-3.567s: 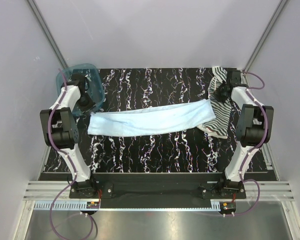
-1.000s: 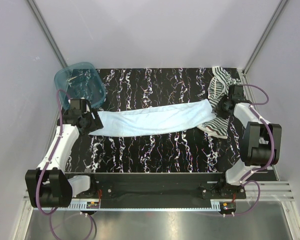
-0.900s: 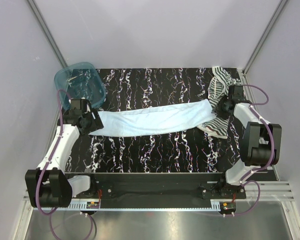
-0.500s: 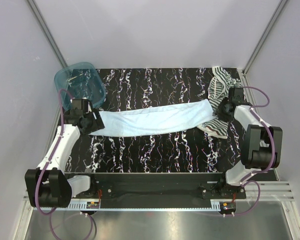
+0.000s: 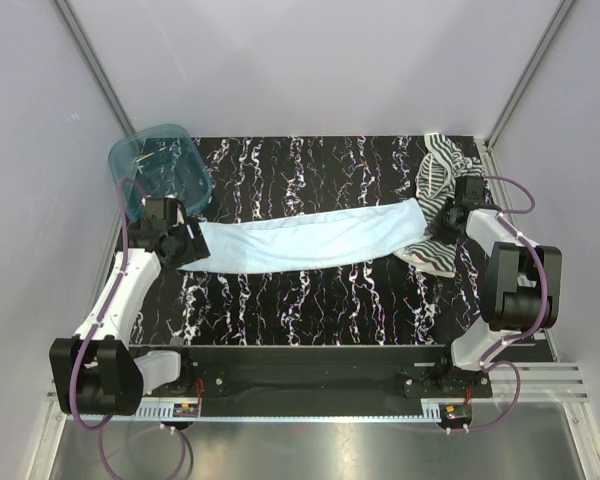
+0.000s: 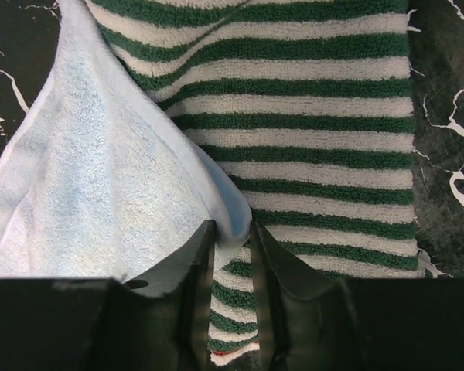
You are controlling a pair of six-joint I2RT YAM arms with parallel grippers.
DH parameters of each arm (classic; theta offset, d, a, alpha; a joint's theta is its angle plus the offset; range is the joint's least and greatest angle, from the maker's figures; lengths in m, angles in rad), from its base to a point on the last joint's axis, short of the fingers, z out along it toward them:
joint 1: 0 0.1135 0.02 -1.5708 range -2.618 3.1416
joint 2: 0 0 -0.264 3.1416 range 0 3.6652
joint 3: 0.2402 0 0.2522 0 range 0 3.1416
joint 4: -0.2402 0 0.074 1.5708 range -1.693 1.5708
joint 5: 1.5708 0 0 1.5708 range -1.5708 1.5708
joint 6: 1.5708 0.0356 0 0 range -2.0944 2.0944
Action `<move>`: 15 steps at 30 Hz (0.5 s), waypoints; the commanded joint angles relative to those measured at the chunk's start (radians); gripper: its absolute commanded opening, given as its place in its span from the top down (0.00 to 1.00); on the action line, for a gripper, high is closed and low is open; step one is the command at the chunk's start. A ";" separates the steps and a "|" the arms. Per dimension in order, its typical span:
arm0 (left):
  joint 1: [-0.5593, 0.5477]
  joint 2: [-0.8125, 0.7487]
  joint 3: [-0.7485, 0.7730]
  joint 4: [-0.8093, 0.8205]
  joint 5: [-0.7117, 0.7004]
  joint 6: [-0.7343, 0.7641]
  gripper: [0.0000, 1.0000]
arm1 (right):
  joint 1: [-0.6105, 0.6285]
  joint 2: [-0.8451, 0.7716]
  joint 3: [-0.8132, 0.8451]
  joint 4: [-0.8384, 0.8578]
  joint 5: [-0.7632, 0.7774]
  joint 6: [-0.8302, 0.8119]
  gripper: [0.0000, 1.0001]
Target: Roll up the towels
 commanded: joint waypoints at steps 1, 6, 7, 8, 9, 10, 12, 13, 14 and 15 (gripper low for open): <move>-0.006 -0.001 0.010 0.033 -0.017 0.014 0.27 | -0.005 -0.011 0.010 0.048 -0.029 0.026 0.70; -0.008 0.003 0.013 0.034 -0.016 0.016 0.27 | -0.002 -0.023 0.041 0.027 -0.032 0.019 0.76; -0.009 0.006 0.013 0.036 -0.014 0.014 0.27 | 0.000 -0.020 0.050 0.019 -0.034 0.017 0.78; -0.009 0.004 0.015 0.036 -0.014 0.014 0.27 | 0.003 -0.020 0.058 0.013 -0.035 0.014 0.80; -0.009 0.003 0.013 0.036 -0.014 0.014 0.27 | 0.006 -0.022 0.071 0.002 -0.038 0.011 0.82; -0.009 0.000 0.015 0.036 -0.014 0.014 0.27 | 0.016 -0.025 0.079 -0.002 -0.037 0.009 0.86; -0.009 -0.005 0.013 0.036 -0.014 0.013 0.27 | 0.030 -0.034 0.093 -0.011 -0.035 0.011 0.94; -0.009 -0.005 0.013 0.037 -0.013 0.013 0.27 | 0.035 -0.037 0.101 -0.016 -0.032 0.014 0.97; -0.009 -0.008 0.013 0.036 -0.013 0.013 0.27 | 0.047 -0.039 0.105 -0.021 -0.029 0.017 1.00; -0.009 -0.011 0.013 0.036 -0.010 0.013 0.27 | 0.053 -0.040 0.113 -0.022 -0.029 0.025 1.00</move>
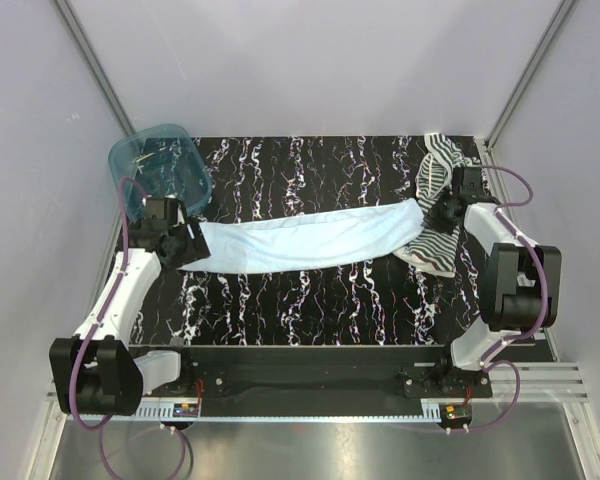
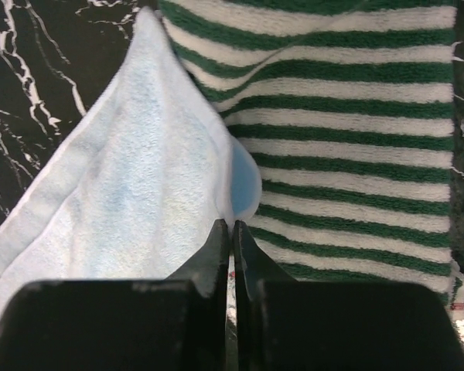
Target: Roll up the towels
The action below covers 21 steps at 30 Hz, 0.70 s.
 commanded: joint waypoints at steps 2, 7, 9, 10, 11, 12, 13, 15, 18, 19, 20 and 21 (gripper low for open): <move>-0.005 -0.017 0.013 0.034 -0.005 0.014 0.27 | 0.059 -0.040 0.077 -0.020 -0.014 0.024 1.00; -0.006 -0.073 0.004 0.039 -0.004 0.014 0.27 | 0.193 -0.046 0.158 -0.049 0.012 0.059 1.00; -0.008 -0.103 0.004 0.024 -0.007 0.008 0.27 | 0.268 -0.040 0.212 -0.063 0.019 0.084 1.00; -0.008 -0.114 0.008 0.014 -0.010 0.007 0.27 | 0.295 -0.032 0.233 -0.069 0.026 0.093 1.00; -0.008 -0.125 0.014 0.001 -0.013 0.005 0.27 | 0.328 -0.024 0.284 -0.085 0.032 0.098 1.00; -0.008 -0.149 0.027 -0.025 -0.021 0.004 0.27 | 0.383 -0.017 0.311 -0.094 0.045 0.108 1.00; -0.008 -0.165 0.028 -0.035 -0.025 0.004 0.27 | 0.415 0.003 0.336 -0.099 0.046 0.113 1.00; -0.008 -0.217 0.015 -0.042 -0.051 0.000 0.27 | 0.495 0.029 0.414 -0.111 0.046 0.133 1.00; -0.008 -0.296 -0.030 -0.010 -0.070 -0.018 0.26 | 0.575 0.083 0.506 -0.100 0.037 0.157 1.00; -0.008 -0.315 -0.039 -0.009 -0.079 -0.023 0.25 | 0.622 0.110 0.528 -0.092 0.032 0.162 1.00; -0.008 -0.326 -0.038 -0.009 -0.082 -0.027 0.25 | 0.650 0.127 0.570 -0.083 0.032 0.176 1.00; -0.008 -0.352 -0.035 -0.006 -0.100 -0.036 0.25 | 0.673 0.140 0.586 -0.068 0.025 0.180 1.00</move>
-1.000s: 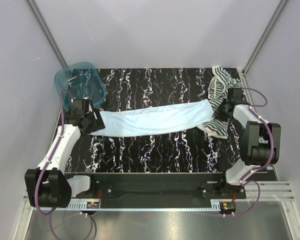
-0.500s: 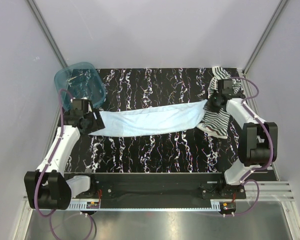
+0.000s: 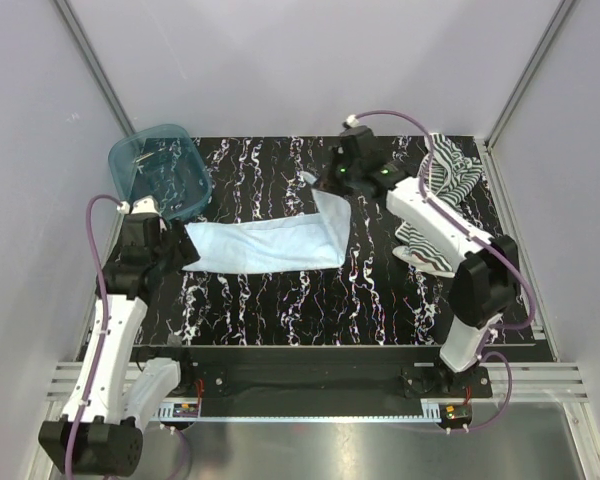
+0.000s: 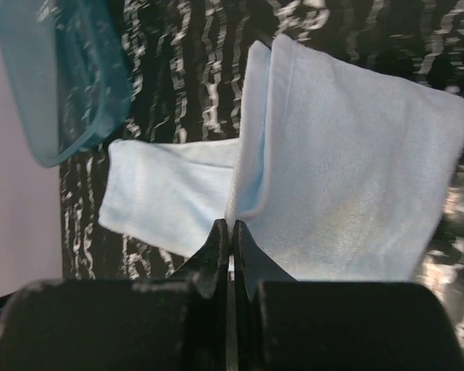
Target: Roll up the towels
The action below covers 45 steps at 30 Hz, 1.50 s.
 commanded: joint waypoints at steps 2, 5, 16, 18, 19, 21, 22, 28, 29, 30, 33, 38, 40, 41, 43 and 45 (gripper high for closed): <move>-0.005 -0.068 -0.014 0.037 -0.071 -0.028 0.24 | 0.134 0.094 0.123 0.077 -0.021 0.077 1.00; -0.005 -0.095 -0.017 0.035 -0.087 -0.033 0.24 | 0.194 0.154 0.158 0.167 -0.067 0.108 1.00; -0.005 -0.111 -0.012 0.020 -0.136 -0.051 0.23 | 0.329 0.346 0.273 0.402 -0.124 0.209 1.00; -0.005 -0.121 -0.015 0.021 -0.137 -0.054 0.23 | 0.343 0.359 0.273 0.462 -0.134 0.222 1.00; -0.005 -0.124 -0.017 0.023 -0.140 -0.056 0.23 | 0.351 0.375 0.270 0.477 -0.148 0.228 1.00; -0.005 -0.124 -0.017 0.021 -0.143 -0.059 0.23 | 0.354 0.396 0.267 0.581 -0.189 0.259 1.00; -0.005 -0.123 -0.017 0.020 -0.143 -0.059 0.23 | 0.357 0.419 0.269 0.620 -0.199 0.268 1.00; -0.005 -0.135 -0.017 0.020 -0.156 -0.060 0.23 | 0.380 0.496 0.310 0.718 -0.237 0.285 1.00; -0.005 -0.137 -0.018 0.021 -0.156 -0.059 0.23 | 0.383 0.513 0.327 0.718 -0.258 0.285 1.00; -0.005 -0.137 -0.018 0.020 -0.156 -0.059 0.23 | 0.386 0.528 0.342 0.717 -0.265 0.285 1.00; -0.005 -0.131 -0.015 0.015 -0.165 -0.056 0.23 | 0.398 0.588 0.399 0.707 -0.286 0.292 1.00; -0.005 -0.140 -0.014 0.011 -0.185 -0.059 0.23 | 0.421 0.675 0.466 0.701 -0.317 0.295 1.00; -0.005 -0.144 -0.017 0.009 -0.191 -0.059 0.22 | 0.430 0.721 0.489 0.700 -0.352 0.300 0.99; -0.005 -0.143 -0.015 0.009 -0.191 -0.057 0.22 | 0.432 0.740 0.526 0.694 -0.369 0.308 0.96; -0.005 -0.140 -0.017 0.009 -0.192 -0.056 0.22 | 0.437 0.795 0.569 0.669 -0.422 0.312 0.75; -0.005 -0.132 -0.014 0.008 -0.192 -0.057 0.22 | 0.440 0.826 0.618 0.657 -0.459 0.317 0.58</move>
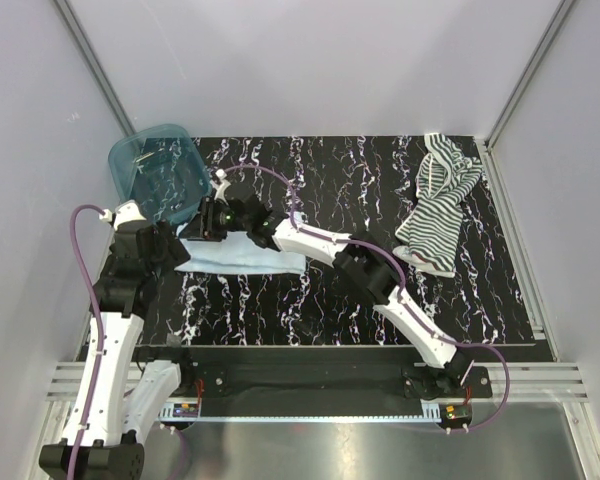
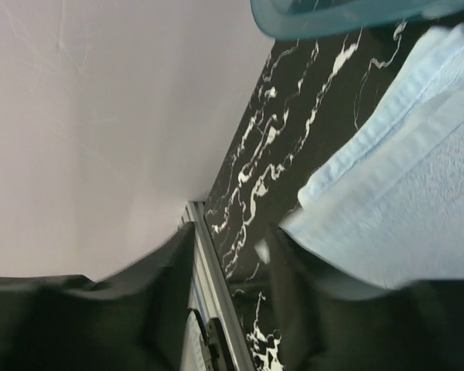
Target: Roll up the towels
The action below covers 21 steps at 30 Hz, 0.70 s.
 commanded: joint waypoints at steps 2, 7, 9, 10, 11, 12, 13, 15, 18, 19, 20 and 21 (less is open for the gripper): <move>-0.004 -0.006 -0.001 0.013 -0.033 -0.005 0.22 | 0.020 0.054 0.100 0.004 -0.102 0.000 0.43; -0.004 -0.007 -0.001 0.010 -0.043 -0.001 0.20 | 0.020 0.010 0.083 0.006 -0.111 -0.045 0.37; -0.004 -0.010 0.004 0.003 -0.057 0.002 0.19 | 0.019 -0.034 0.068 -0.029 -0.111 -0.069 0.36; -0.004 -0.015 0.002 -0.001 -0.060 0.005 0.18 | 0.019 -0.050 0.062 -0.049 -0.109 -0.111 0.35; -0.004 -0.020 0.005 -0.002 -0.066 0.008 0.18 | 0.016 -0.071 0.051 -0.074 -0.093 -0.134 0.34; -0.004 -0.026 0.004 -0.002 -0.066 0.010 0.18 | 0.013 -0.120 0.021 -0.129 -0.076 -0.158 0.34; -0.004 -0.033 0.004 0.001 -0.066 0.013 0.18 | 0.007 -0.146 -0.002 -0.151 -0.045 -0.198 0.33; -0.004 -0.043 0.005 -0.001 -0.057 0.016 0.17 | -0.027 -0.244 -0.123 -0.149 -0.033 -0.212 0.33; -0.007 -0.066 0.005 0.025 0.010 0.047 0.18 | -0.105 -0.420 -0.356 -0.123 -0.004 -0.203 0.33; -0.013 -0.066 0.007 0.035 0.020 0.047 0.17 | -0.134 -0.470 -0.422 -0.114 0.024 -0.201 0.33; -0.044 -0.057 0.010 0.033 0.010 0.044 0.17 | -0.159 -0.577 -0.485 -0.119 0.050 -0.206 0.33; -0.070 -0.044 0.019 0.027 -0.005 0.038 0.17 | -0.211 -0.629 -0.541 -0.151 0.082 -0.211 0.33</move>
